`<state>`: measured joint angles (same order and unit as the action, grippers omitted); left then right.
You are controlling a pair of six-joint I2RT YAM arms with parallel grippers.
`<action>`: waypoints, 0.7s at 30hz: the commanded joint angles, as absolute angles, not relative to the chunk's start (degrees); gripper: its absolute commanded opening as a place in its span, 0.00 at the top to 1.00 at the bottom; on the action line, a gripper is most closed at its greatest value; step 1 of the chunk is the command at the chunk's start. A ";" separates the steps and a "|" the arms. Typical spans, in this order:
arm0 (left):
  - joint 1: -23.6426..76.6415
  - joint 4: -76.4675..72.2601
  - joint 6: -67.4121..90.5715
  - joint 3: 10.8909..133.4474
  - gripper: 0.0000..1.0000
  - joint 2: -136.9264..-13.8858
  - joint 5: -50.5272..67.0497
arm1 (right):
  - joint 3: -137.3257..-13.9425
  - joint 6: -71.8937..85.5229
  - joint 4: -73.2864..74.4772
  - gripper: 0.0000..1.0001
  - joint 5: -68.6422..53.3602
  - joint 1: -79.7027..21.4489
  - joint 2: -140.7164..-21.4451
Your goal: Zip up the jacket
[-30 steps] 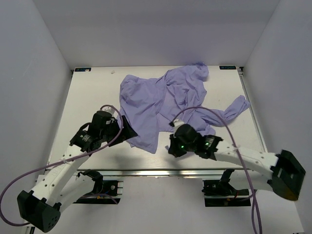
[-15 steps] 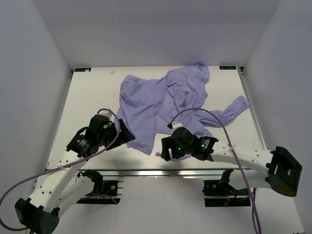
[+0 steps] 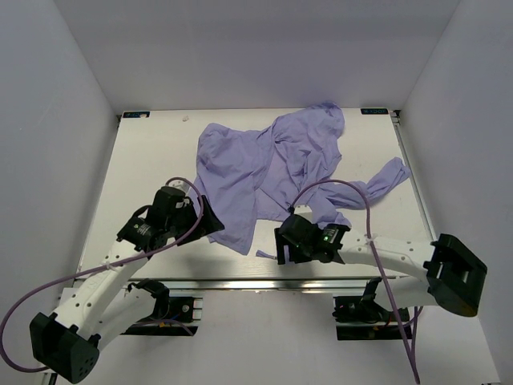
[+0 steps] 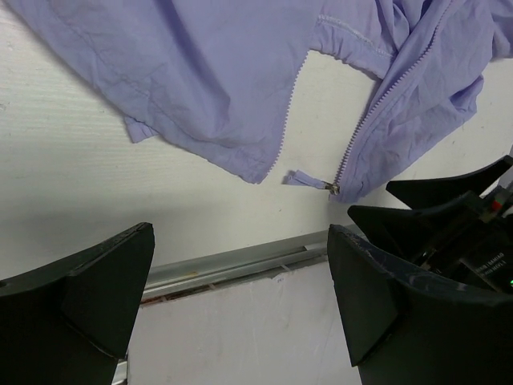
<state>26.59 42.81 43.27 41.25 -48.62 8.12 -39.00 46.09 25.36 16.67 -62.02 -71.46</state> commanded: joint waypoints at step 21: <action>26.63 42.10 42.27 39.99 0.02 -47.99 7.82 | -40.61 50.80 23.82 0.64 22.41 -62.31 -84.46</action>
